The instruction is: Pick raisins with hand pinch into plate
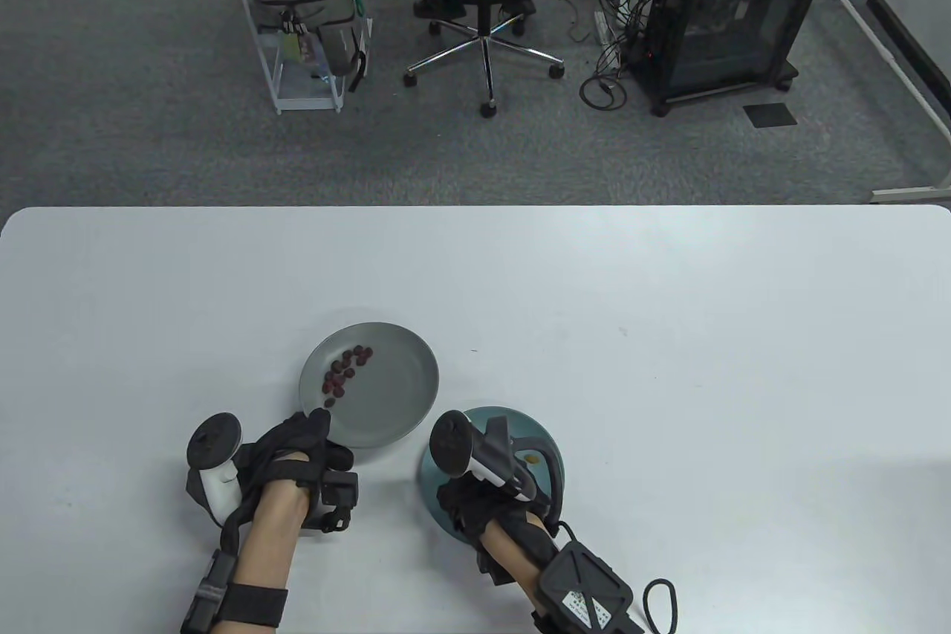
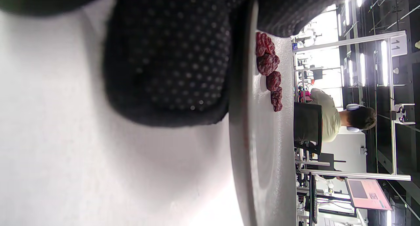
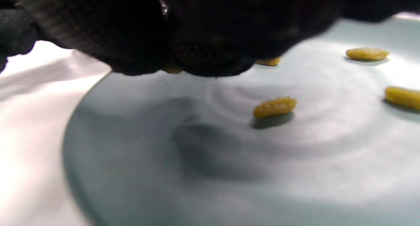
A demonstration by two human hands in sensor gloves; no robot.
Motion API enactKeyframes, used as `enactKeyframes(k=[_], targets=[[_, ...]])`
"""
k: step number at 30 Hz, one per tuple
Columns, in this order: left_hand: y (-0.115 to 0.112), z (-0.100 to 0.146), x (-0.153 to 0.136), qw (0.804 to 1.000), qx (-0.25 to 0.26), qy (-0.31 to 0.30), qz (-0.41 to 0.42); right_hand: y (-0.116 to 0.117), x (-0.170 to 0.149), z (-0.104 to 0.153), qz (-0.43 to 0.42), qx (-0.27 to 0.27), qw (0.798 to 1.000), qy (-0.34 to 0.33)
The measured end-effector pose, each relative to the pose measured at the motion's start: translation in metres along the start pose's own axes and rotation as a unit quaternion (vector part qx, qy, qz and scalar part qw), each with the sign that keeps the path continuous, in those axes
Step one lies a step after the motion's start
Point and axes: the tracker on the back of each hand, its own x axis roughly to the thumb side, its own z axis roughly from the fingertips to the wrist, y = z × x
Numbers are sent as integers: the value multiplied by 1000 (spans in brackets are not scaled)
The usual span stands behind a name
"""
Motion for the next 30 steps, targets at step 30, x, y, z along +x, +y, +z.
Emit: enactKeyframes(k=[30], targets=[[16, -2, -4, 999, 18, 33, 18, -37, -16, 18, -42, -57, 997, -9]])
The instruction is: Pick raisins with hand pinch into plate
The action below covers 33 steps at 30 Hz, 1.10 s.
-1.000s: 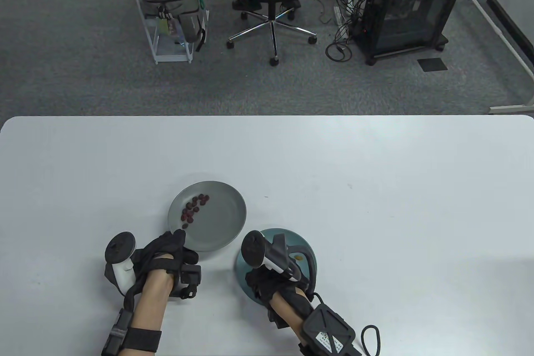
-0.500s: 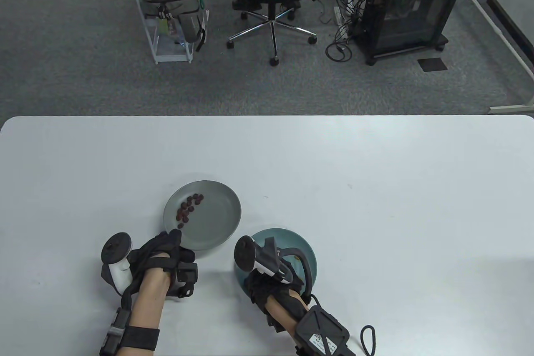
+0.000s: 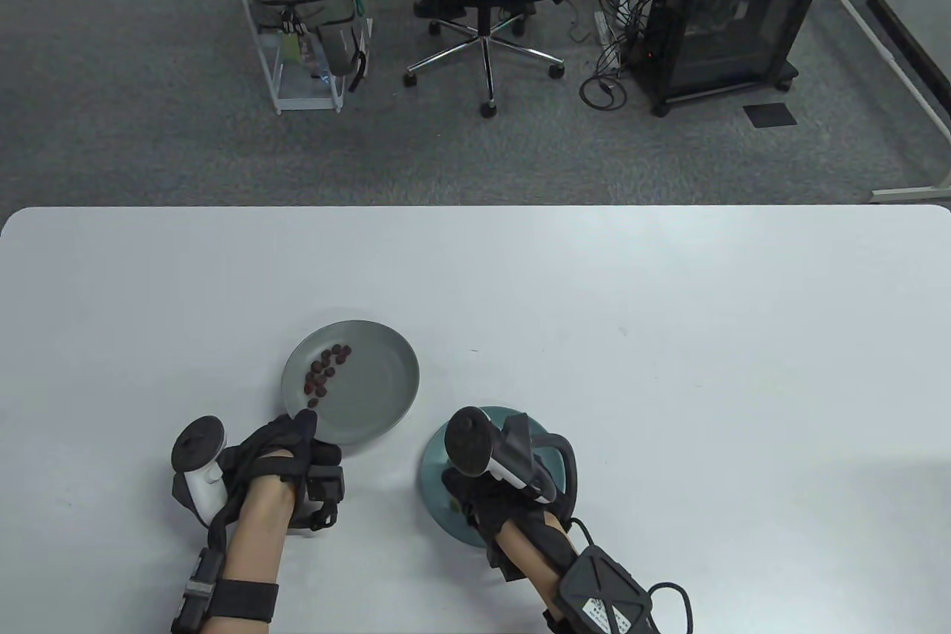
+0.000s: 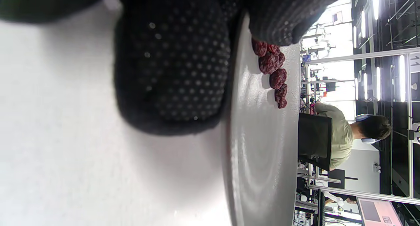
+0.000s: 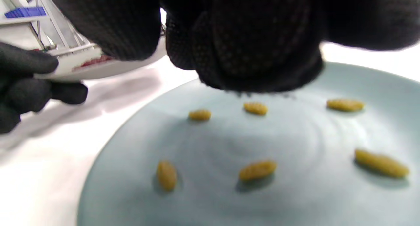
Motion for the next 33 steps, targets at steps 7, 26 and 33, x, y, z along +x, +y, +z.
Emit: enactKeyframes(k=[7, 26, 33], targets=[[5, -4, -5, 1000, 5, 16, -10, -29, -9, 6, -16, -39, 999, -4], [9, -8, -7, 998, 17, 31, -45, -80, -80, 29, -40, -78, 996, 19], [13, -11, -7, 997, 11, 29, -76, -84, -96, 28, -58, -83, 994, 26]])
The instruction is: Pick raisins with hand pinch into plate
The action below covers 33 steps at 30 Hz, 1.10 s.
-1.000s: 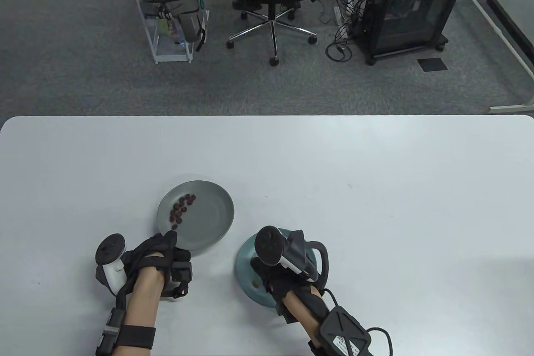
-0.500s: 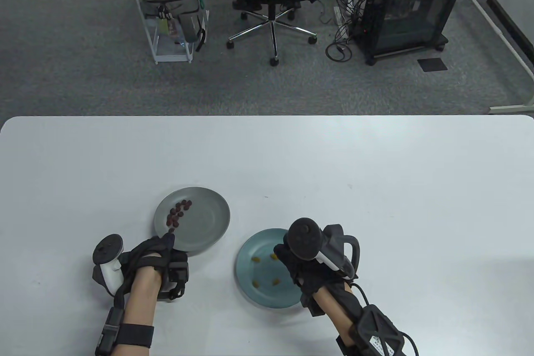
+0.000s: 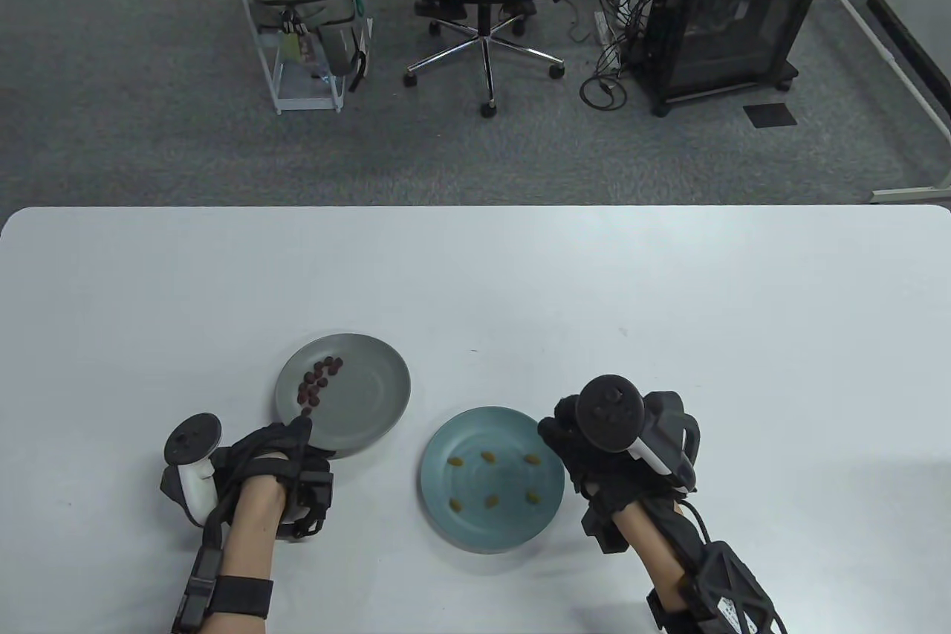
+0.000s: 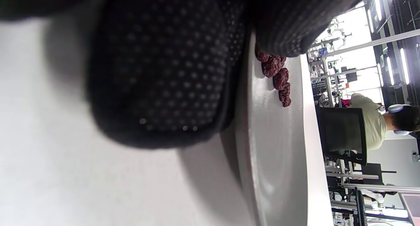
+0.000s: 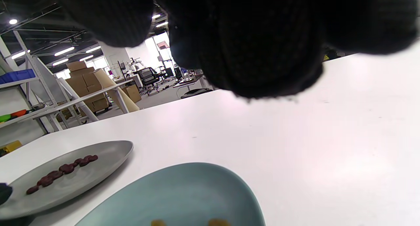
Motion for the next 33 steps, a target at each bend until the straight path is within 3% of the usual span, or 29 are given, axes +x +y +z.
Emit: enactKeyframes(k=[16, 20, 23, 26, 30, 33], targets=[[12, 6, 5, 997, 12, -4, -77, 15, -24, -6, -29, 0, 999, 12], [26, 20, 26, 980, 85, -51, -173, 13, -31, -3, -36, -12, 999, 12], [28, 42, 51, 937, 173, -124, -276, 13, -37, 0, -42, -31, 999, 9], [15, 60, 70, 890, 219, -201, -345, 17, -39, 2, -30, -49, 998, 11], [-16, 81, 88, 807, 209, -312, -456, 18, -41, 5, 0, -97, 995, -2], [-34, 90, 92, 768, 176, -336, -517, 18, -40, 9, 9, -138, 990, -29]])
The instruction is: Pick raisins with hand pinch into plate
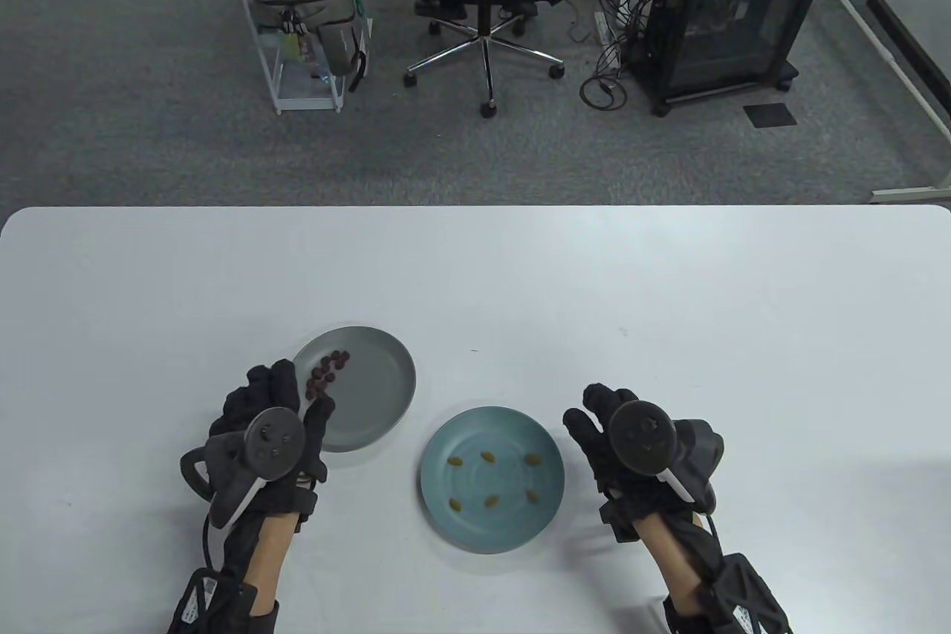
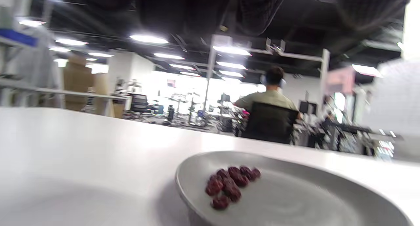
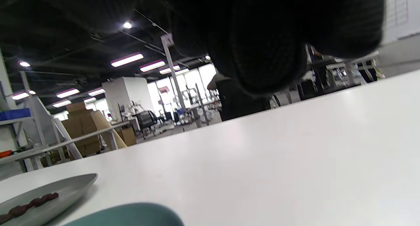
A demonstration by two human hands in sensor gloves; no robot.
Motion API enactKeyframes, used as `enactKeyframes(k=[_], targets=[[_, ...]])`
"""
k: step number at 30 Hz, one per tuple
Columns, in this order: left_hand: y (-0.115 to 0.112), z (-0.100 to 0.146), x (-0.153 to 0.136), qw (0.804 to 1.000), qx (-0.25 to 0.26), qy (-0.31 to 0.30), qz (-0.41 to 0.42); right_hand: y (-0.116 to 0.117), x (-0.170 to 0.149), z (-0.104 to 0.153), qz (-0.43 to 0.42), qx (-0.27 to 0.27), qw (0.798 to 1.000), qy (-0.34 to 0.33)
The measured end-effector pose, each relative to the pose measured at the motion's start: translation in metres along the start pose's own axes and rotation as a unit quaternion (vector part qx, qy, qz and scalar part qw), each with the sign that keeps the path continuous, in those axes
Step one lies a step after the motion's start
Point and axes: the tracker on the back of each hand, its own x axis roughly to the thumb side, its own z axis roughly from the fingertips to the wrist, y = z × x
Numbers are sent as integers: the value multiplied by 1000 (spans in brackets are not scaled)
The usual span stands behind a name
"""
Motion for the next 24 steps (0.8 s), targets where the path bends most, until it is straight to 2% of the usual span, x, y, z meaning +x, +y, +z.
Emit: enactKeyframes(k=[2, 4, 6, 9, 15, 24], targets=[[-2, 2, 9, 999, -40, -31, -17, 1, 2, 4, 22, -12, 1000, -14], [-5, 3, 15, 997, -63, -45, -25, 7, 4, 5, 71, 21, 997, -22], [-7, 3, 18, 996, -70, -54, -29, 11, 6, 6, 119, 33, 992, -27], [-8, 3, 19, 995, -74, -58, -32, 15, 7, 8, 187, 19, 982, -14], [-4, 4, 18, 996, -62, -56, -26, 20, 4, 8, 160, 28, 986, -34], [-9, 3, 18, 996, -68, -52, -21, 24, 5, 9, 150, 24, 988, -17]])
